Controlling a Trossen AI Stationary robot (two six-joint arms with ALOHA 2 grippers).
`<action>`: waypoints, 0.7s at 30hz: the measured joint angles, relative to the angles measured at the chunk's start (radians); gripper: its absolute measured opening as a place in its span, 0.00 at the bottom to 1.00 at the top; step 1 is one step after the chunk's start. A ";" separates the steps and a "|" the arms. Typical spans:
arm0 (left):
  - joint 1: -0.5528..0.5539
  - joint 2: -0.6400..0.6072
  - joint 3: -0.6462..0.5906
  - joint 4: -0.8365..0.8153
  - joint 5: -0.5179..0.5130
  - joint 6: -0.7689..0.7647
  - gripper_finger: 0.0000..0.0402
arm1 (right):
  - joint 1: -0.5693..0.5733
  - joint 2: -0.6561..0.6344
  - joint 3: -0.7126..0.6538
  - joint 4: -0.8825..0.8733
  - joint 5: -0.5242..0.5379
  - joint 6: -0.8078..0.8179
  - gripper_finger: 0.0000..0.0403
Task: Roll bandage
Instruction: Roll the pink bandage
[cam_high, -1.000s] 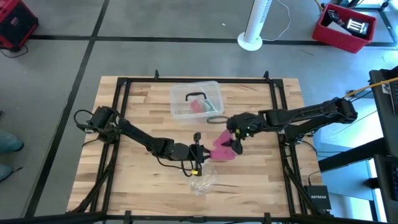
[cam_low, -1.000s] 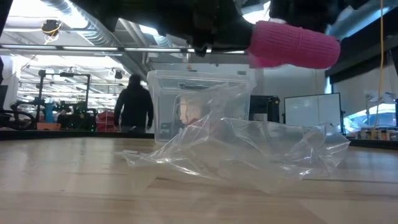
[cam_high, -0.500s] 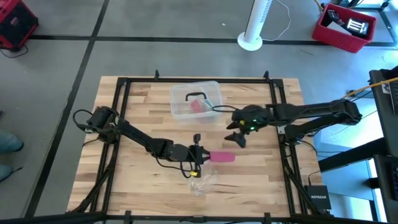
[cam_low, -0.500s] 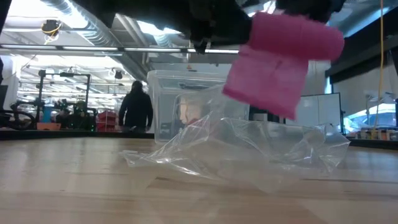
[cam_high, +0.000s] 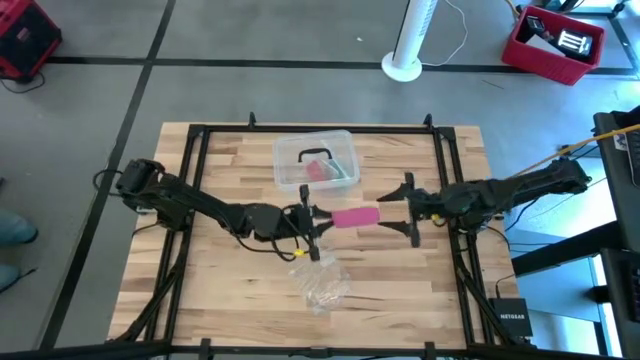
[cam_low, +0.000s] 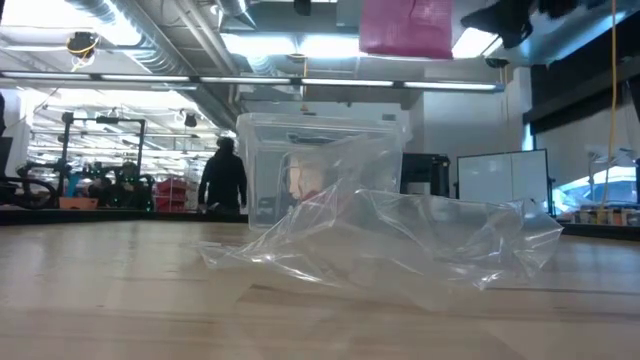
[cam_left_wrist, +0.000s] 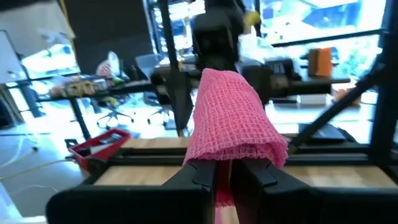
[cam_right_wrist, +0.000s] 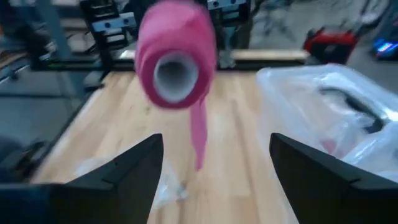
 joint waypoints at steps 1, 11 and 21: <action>0.008 0.001 0.000 0.009 0.001 0.007 0.05 | -0.003 0.006 -0.035 0.058 0.017 -0.009 0.74; 0.035 0.002 -0.001 0.031 0.057 0.009 0.05 | -0.087 0.165 -0.118 0.410 -0.006 -0.123 0.69; 0.008 0.002 0.000 0.052 0.067 0.011 0.05 | -0.102 0.193 -0.095 0.458 -0.065 -0.266 0.11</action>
